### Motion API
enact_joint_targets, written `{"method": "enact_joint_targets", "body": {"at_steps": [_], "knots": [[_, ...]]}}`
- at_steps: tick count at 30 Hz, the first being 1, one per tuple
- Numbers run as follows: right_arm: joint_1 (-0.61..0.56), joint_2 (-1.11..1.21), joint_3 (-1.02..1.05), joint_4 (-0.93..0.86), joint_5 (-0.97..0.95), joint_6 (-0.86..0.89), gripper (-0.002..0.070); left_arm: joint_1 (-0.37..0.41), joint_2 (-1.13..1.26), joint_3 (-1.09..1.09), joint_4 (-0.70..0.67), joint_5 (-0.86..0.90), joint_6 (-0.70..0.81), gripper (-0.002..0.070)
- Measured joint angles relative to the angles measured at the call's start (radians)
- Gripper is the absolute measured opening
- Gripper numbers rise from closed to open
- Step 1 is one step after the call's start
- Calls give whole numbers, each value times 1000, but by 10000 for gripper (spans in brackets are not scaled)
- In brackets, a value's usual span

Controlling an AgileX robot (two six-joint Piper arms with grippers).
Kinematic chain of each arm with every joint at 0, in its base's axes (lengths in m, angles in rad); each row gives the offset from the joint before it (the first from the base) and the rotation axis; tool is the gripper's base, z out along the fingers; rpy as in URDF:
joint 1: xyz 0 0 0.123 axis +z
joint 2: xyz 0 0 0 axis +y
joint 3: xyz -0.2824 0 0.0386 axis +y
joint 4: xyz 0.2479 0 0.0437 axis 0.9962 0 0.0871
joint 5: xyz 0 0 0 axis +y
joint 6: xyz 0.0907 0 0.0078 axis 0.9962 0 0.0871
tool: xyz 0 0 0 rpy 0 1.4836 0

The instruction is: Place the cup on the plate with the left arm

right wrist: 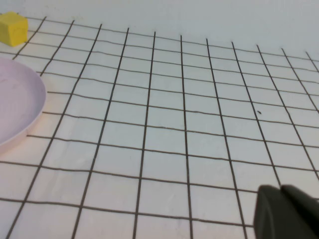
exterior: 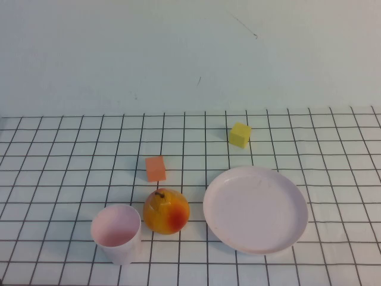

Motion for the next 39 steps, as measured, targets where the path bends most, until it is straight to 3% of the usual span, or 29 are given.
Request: {"method": "enact_joint_targets", "body": {"at_steps": [39], "knots": [[0, 0, 0, 0, 0, 0, -2, 0, 0, 0, 4, 0, 2, -3]]}}
